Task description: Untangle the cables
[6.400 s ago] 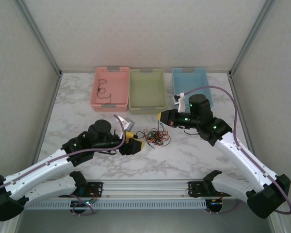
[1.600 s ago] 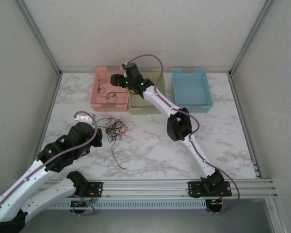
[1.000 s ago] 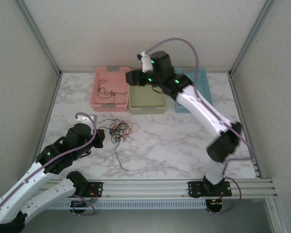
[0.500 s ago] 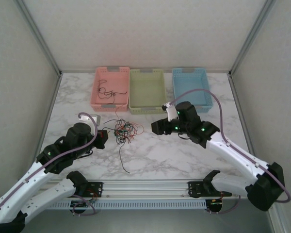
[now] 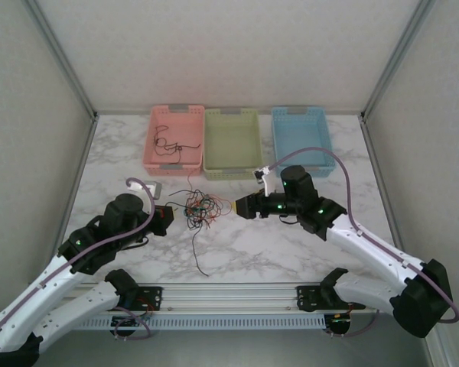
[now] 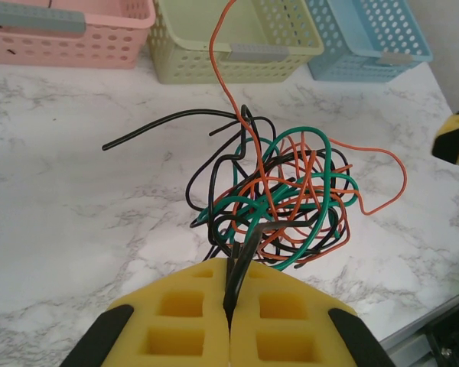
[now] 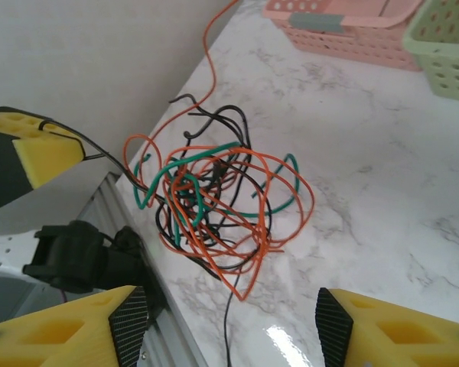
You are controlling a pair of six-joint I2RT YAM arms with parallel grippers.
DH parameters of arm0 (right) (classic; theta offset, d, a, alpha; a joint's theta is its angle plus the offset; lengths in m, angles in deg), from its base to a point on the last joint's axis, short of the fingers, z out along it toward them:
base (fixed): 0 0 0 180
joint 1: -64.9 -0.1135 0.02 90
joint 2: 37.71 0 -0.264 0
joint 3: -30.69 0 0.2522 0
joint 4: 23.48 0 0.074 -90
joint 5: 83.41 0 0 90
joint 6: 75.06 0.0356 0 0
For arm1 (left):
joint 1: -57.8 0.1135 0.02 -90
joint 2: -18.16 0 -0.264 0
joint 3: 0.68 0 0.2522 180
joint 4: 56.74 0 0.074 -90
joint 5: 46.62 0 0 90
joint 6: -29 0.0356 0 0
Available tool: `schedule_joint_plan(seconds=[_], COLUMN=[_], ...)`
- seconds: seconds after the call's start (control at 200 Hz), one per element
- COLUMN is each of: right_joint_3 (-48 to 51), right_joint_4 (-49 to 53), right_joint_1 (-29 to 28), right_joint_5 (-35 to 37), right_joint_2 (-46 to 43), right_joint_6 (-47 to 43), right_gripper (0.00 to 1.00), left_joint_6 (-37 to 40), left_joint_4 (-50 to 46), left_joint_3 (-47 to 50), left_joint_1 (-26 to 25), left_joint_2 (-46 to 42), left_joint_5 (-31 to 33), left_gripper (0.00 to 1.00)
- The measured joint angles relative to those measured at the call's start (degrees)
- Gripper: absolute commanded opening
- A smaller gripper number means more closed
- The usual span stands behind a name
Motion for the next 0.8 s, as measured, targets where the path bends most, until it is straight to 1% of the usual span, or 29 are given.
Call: schedule_joint_plan(seconds=[0.115, 0.21, 0.3, 0.546, 0.706, 0.766, 0.801], right_joint_3=[0.00, 0.00, 0.04, 0.04, 0.44, 0.48, 0.50], right_joint_4=[-2.10, -2.86, -3.61, -6.84, -7.78, -7.89, -8.07], right_joint_1=[0.00, 0.00, 0.00, -0.31, -1.16, -1.36, -1.36], right_joint_5=[-1.73, -1.77, -1.92, -3.74, -4.11, -4.24, -4.35], right_joint_2=[2.36, 3.87, 4.35, 6.82, 7.63, 7.65, 7.67], right_joint_6=[0.83, 1.05, 1.33, 3.50, 4.31, 4.31, 4.35], right_gripper=[0.61, 0.56, 0.54, 0.44, 0.32, 0.24, 0.17], left_joint_6=[0.00, 0.00, 0.04, 0.04, 0.04, 0.04, 0.04], left_joint_4=[0.63, 0.90, 1.29, 1.81, 2.54, 2.71, 2.73], left_joint_3=[0.00, 0.00, 0.00, 0.00, 0.00, 0.00, 0.00], left_joint_1=[0.00, 0.00, 0.00, 0.00, 0.00, 0.00, 0.00], left_joint_2=[0.00, 0.02, 0.02, 0.02, 0.02, 0.02, 0.02], left_joint_5=[-0.39, -0.46, -0.46, -0.63, -0.63, -0.63, -0.61], left_gripper=[0.00, 0.00, 0.00, 0.00, 0.00, 0.00, 0.00])
